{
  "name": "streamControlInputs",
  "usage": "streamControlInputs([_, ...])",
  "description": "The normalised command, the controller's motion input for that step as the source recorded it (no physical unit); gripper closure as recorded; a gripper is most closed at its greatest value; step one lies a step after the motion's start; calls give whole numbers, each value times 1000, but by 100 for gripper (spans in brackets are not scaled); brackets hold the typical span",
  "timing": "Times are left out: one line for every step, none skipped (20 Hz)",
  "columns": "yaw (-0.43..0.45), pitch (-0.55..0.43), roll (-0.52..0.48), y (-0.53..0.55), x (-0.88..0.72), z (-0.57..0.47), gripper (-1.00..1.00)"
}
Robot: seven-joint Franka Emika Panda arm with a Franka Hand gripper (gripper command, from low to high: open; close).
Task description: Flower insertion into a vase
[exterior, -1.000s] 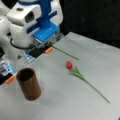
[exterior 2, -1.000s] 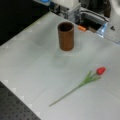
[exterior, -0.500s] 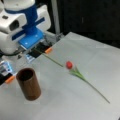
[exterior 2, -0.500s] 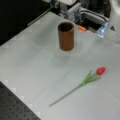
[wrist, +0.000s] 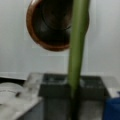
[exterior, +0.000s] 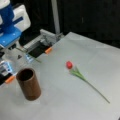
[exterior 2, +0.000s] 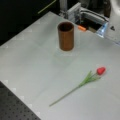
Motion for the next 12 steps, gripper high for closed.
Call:
streamControlInputs([155, -134, -168, -78, -502, -147, 100])
streamControlInputs([139, -128, -164, -54, -458, -140, 100])
streamControlInputs([122, -117, -164, -22, -416, -136, 100])
streamControlInputs([108, -103, -163, 16, -376, -141, 100])
streamControlInputs([103, -93, -160, 51, -346, -154, 100])
streamControlInputs([104, -89, -160, 80, -321, -172, 100])
streamControlInputs([106, -83, -161, 88, -290, -177, 100])
streamControlInputs([101, -74, -164, 96, -271, -188, 100])
streamControlInputs([97, -69, -167, 88, -247, -182, 100])
streamControlInputs([93, -64, -170, 74, -220, -173, 100])
streamControlInputs([90, -63, -172, 57, -194, -158, 100])
streamControlInputs([89, -52, -177, 52, -178, -152, 100])
